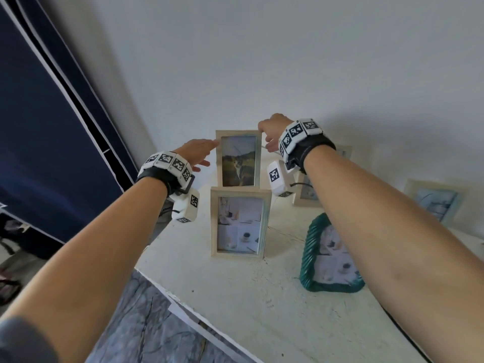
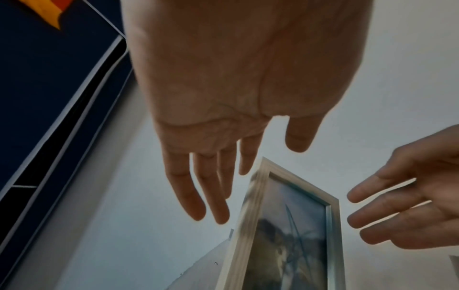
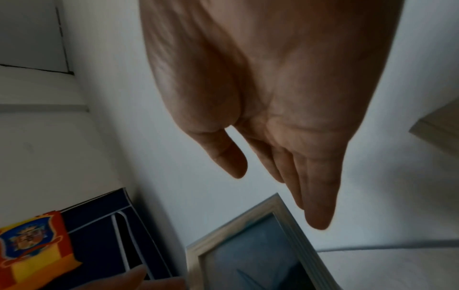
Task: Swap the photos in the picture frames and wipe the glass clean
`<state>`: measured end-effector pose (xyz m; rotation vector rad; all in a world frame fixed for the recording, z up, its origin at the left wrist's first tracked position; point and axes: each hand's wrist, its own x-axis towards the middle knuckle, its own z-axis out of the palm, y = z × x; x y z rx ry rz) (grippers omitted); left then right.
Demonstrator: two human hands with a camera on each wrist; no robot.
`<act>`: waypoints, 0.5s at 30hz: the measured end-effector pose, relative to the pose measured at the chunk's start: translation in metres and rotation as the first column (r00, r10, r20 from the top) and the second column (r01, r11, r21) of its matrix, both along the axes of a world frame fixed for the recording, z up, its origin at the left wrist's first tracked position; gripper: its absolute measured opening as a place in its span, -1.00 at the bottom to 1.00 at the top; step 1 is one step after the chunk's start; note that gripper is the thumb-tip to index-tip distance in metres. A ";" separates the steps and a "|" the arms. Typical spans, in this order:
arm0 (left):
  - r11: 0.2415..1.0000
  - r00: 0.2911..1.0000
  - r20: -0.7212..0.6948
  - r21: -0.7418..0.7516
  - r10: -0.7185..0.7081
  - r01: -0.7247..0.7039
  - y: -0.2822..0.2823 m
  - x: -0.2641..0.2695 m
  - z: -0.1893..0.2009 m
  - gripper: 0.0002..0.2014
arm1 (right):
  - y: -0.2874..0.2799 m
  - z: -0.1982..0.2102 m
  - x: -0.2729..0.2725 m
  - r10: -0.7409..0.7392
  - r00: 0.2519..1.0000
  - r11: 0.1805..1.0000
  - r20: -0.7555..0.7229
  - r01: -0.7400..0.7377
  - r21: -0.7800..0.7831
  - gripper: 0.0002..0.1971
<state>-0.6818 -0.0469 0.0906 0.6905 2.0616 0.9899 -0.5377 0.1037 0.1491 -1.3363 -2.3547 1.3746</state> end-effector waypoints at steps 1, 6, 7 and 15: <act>1.000 1.000 0.011 -0.016 -0.018 0.018 0.002 -0.001 0.000 -0.43 | 0.001 -0.004 -0.002 0.022 1.000 1.000 -0.003 -0.022 -0.008 -0.54; 0.996 0.993 0.074 -0.023 -0.087 0.089 0.012 -0.012 0.002 -0.40 | 0.007 -0.011 -0.009 0.069 0.998 0.996 -0.008 -0.069 -0.048 -0.87; 0.996 0.993 0.077 -0.018 -0.089 0.090 0.013 -0.013 0.002 -0.39 | 0.008 -0.011 -0.011 0.068 0.998 0.997 0.000 -0.068 -0.042 -0.96; 0.979 0.997 -0.023 0.190 -0.071 0.074 0.014 -0.003 0.035 -0.44 | 0.016 0.013 -0.012 -0.006 0.981 0.994 -0.195 0.028 0.107 -0.76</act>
